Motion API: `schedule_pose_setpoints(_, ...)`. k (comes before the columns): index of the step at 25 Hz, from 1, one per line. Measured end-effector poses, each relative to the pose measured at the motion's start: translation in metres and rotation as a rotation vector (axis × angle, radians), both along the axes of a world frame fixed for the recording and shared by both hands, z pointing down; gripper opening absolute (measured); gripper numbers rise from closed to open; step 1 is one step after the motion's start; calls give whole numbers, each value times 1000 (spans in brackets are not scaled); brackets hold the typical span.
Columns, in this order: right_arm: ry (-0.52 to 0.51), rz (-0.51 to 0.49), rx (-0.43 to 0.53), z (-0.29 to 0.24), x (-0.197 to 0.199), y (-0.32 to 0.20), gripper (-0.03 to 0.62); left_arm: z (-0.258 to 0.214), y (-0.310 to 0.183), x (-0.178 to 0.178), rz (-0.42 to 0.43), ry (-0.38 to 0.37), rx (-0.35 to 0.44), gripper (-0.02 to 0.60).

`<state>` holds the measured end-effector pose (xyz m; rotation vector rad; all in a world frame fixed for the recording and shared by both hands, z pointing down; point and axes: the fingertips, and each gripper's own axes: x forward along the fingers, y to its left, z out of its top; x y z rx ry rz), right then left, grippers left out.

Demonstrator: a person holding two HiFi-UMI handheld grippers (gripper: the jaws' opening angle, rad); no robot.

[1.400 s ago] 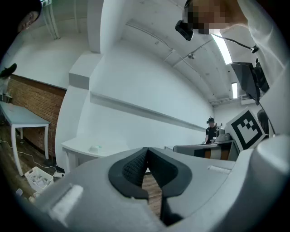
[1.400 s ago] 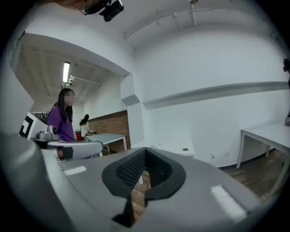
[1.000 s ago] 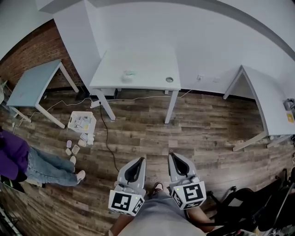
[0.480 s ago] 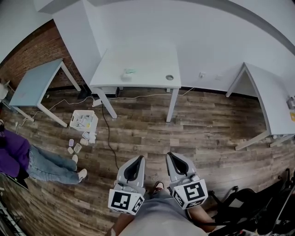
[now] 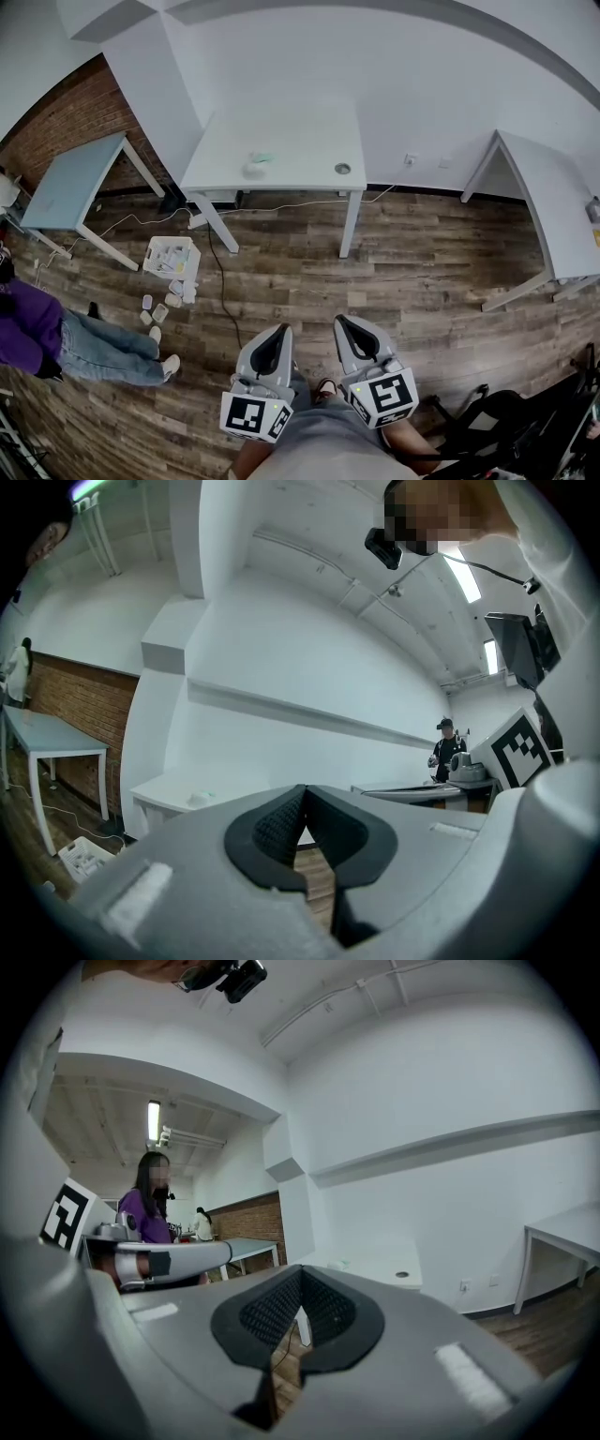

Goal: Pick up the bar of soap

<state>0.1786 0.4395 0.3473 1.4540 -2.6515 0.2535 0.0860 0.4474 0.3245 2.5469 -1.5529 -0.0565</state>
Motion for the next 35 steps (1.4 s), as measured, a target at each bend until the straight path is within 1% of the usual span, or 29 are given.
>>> schedule_pose_setpoints(4, 4, -10, -10, 4, -6, -18, 2, 4, -20, -3, 1, 2, -3, 3)
schedule_pose_setpoints(9, 15, -25, -17, 9, -22, -49, 2, 8, -54, -15, 5, 14, -6, 3)
schedule_pose_setpoints(18, 32, -14, 6, 3, -72, -127, 2, 4, -136, -66, 13, 7, 8, 3)
schedule_pose_setpoints(23, 49, 1, 6, 3, -103, -161, 2, 2, -175, -95, 34, 13, 19, 3)
schedule_pose_setpoints(28, 67, 14, 1, 4, -127, -186, 2, 2, -203, -116, 59, 30, 25, 3)
schedule_pose_setpoints(35, 95, 12, 19, -3, -148, -210, 2, 0, -227, -132, 65, 54, 28, 3)
